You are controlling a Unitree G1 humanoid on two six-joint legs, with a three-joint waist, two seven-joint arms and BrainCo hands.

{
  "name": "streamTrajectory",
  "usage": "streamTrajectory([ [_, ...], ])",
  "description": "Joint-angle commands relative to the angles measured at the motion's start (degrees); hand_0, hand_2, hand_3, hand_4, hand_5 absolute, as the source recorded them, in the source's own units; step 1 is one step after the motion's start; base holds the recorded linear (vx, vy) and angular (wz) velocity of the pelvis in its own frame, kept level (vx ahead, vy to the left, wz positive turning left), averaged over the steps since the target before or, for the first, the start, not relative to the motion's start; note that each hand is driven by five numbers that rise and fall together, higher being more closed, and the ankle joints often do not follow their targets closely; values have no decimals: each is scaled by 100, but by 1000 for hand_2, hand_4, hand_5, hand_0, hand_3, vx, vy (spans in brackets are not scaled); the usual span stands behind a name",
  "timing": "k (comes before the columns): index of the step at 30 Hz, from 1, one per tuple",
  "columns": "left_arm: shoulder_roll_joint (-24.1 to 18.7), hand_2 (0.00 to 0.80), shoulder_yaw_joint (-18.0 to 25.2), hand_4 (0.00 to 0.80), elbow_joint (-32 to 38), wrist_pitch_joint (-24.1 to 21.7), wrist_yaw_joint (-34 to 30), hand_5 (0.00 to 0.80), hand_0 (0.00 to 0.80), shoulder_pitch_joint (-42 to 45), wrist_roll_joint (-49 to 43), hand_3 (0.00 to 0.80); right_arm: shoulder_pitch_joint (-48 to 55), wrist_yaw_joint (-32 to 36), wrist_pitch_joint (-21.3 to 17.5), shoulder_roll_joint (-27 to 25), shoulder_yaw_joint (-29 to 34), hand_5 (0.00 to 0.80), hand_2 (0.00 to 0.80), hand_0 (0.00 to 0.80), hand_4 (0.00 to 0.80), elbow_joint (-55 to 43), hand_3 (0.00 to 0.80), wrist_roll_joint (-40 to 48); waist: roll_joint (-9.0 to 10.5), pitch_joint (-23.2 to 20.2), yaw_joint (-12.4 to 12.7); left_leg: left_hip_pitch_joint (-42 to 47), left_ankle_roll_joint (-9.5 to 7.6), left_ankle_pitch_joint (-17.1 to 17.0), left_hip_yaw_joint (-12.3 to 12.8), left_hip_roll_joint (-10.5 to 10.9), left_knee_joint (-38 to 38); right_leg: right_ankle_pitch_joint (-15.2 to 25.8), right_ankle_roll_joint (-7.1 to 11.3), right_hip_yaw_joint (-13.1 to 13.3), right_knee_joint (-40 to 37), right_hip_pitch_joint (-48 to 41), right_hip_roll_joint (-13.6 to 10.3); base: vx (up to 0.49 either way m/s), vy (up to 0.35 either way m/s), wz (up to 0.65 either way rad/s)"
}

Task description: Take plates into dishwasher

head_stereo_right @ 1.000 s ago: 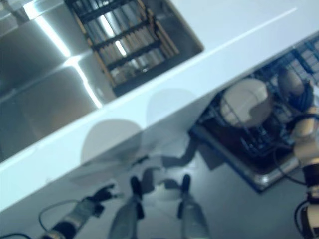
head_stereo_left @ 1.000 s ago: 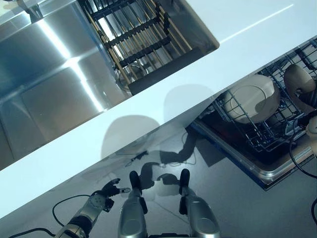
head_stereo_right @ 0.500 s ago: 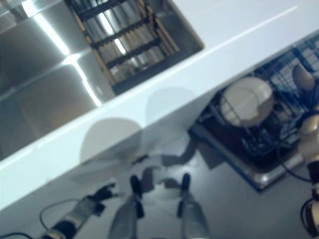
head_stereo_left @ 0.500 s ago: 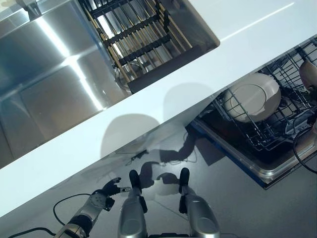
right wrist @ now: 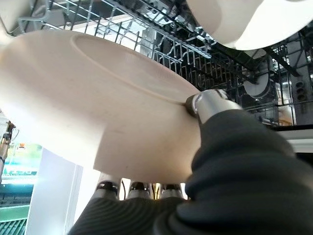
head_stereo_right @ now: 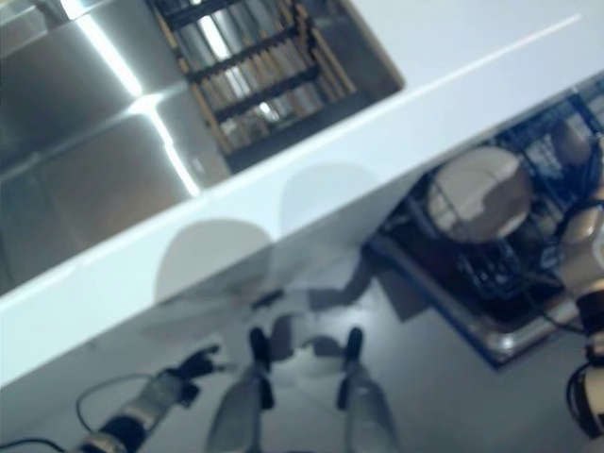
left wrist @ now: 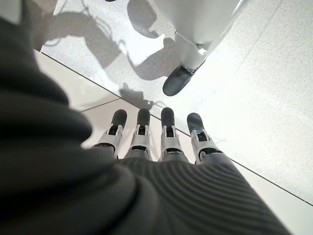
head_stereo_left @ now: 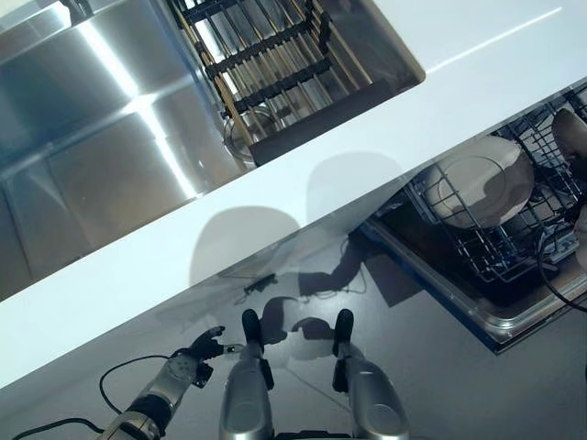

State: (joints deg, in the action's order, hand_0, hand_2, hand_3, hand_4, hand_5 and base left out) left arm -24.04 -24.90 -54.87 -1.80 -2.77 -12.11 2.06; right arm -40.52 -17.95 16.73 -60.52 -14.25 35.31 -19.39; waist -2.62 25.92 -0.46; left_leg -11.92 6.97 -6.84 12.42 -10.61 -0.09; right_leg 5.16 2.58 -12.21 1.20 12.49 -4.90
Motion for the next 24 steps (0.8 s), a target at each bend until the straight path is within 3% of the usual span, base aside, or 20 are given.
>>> streamTrajectory([
  [1, -63, 0, -302, 0, -31, 4, -8, 0, 0, -83, 225, 0, -533, -105, 192, -187, -180, 800, 800, 800, 800, 27, 800, 240, 49, -89, 119, -585, 11, -332, -267, -134, 195, -878, -220, -248, 1274, 404, 54, 0, 0, 0],
  [13, 33, 0, -373, 0, -67, 3, 12, 0, 0, -180, 282, 0, -933, -8, 638, 208, -263, 800, 800, 800, 800, 495, 800, 1001, -38, -53, 153, -583, 8, -339, -261, -116, 240, -918, -257, -244, 1401, 499, 20, 0, 0, 0],
  [24, 19, 0, -354, 0, -20, 32, 43, 0, 0, -113, 333, 0, -1127, -54, 638, 146, -355, 800, 800, 800, 800, 1104, 800, 1253, -106, -88, 185, -531, -8, -322, -199, -108, 230, -931, -259, -252, 1465, 501, -57, 0, 0, 0],
])
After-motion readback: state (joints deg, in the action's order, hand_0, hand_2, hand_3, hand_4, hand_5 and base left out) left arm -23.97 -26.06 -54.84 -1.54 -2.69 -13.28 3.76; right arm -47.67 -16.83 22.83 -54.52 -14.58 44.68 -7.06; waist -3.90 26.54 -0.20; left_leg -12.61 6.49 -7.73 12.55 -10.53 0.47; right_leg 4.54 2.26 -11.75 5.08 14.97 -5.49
